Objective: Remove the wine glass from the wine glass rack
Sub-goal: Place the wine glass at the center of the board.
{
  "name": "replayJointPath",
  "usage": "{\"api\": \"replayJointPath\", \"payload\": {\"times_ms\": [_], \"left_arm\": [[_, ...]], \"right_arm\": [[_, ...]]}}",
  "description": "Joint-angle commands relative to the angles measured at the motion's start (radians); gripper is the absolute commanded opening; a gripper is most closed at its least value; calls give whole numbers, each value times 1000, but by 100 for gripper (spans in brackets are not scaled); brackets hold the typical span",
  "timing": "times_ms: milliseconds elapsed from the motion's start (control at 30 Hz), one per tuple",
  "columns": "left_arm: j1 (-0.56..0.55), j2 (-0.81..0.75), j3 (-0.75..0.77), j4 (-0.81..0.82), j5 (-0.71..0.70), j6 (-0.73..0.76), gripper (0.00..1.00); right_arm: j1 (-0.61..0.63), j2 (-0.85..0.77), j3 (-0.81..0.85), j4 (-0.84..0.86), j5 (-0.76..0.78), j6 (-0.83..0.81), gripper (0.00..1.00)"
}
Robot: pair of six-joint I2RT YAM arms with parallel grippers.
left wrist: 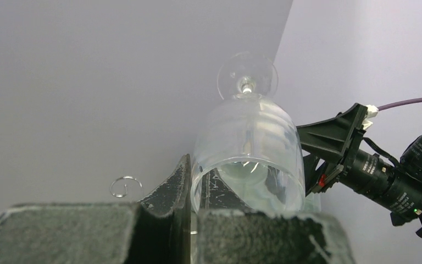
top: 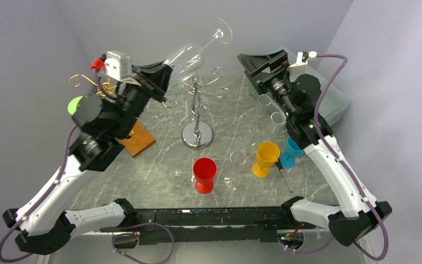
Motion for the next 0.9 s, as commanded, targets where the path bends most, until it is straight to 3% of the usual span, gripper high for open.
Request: {"api": "replayJointPath", "payload": {"times_ms": [0,300,567,867], "left_arm": [[-3,-44,137,-235,-7,-57,0],[-3,-19,497,-831,63,-150,0],[-3,47,740,-1283,18,-263,0],[-3,45,806,-1605,-134,-431,0]], "right_arm": [[-2,-83,1,-62,53,-131,100],[-5,-121,29,-249,134,-341,100],[-12,-78,55,-309,106,-408,100],[-12,-30,91,-375,93,-466,100]]}}
